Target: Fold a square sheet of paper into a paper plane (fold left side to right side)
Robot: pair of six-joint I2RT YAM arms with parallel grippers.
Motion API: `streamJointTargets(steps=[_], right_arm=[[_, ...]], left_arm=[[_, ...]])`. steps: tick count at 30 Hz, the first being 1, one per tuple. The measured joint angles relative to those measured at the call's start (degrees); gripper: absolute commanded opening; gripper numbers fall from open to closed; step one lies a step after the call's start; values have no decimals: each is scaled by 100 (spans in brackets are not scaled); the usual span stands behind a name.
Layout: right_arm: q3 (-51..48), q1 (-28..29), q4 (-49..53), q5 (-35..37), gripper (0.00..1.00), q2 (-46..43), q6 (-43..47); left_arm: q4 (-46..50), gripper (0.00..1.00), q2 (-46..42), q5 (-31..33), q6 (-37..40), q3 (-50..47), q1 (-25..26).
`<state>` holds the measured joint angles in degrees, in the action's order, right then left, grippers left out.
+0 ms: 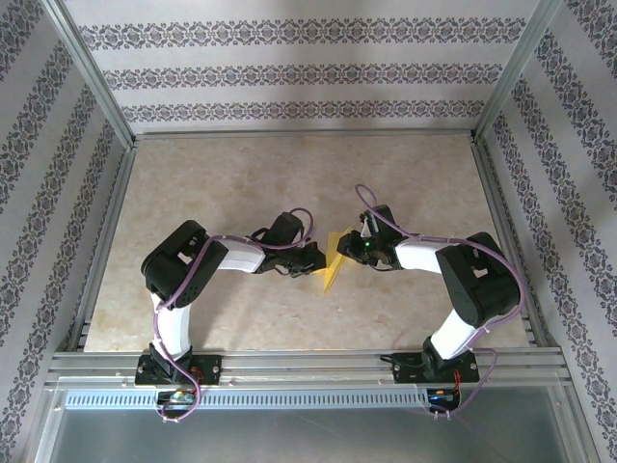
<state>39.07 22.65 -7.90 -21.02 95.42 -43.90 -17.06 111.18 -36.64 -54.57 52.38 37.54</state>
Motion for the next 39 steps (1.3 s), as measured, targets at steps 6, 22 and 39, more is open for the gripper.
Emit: streamJointTargets(steps=[6,22,39], right_arm=[[20,0,26,-2,32,-4,17],[-46,11,-74,-2,38,-109,15],[-275,-70,-42,31,40,-393,17]], left_arm=[[127,0,17,-17,87,68,2],[903,0,87,131,426,494,74],[1283,0,212,243,599,826,151]])
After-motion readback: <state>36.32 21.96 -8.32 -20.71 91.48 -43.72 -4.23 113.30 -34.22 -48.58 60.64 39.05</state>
